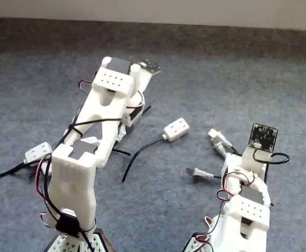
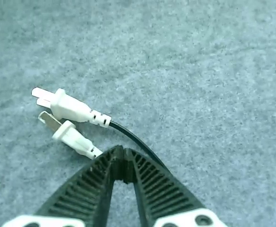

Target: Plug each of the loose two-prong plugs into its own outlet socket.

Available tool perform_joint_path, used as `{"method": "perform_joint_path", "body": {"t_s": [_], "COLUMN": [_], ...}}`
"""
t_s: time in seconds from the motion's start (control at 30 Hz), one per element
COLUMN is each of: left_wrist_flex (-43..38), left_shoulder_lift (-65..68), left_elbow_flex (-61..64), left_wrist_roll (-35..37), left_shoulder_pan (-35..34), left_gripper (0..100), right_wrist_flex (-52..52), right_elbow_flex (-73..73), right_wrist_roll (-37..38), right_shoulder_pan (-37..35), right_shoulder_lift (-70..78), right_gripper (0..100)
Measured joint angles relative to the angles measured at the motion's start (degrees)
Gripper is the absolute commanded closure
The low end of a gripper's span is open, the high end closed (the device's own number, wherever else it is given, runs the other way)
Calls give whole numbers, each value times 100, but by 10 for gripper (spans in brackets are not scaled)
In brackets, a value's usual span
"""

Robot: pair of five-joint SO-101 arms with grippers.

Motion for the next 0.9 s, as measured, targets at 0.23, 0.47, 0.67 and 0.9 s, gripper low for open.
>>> {"method": "perform_joint_path", "body": {"t_s": [0.23, 0.47, 0.67, 0.9], "left_wrist_flex": [-114, -457, -738, -800], "left_shoulder_lift": [431, 633, 862, 932], "left_elbow_flex": [0, 0, 0, 0], "left_wrist_roll": [0, 0, 0, 0], "left_shoulder_pan": [-167, -149, -167, -193], "left_gripper": [790, 790, 790, 934], "right_wrist_flex": [0, 0, 0, 0], "right_elbow_flex": [0, 0, 0, 0], "right_wrist_roll": [0, 0, 0, 0], "right_shoulder_pan": [0, 0, 0, 0], "right_shoulder_lift": [0, 0, 0, 0], "right_gripper": [989, 989, 989, 989]}}
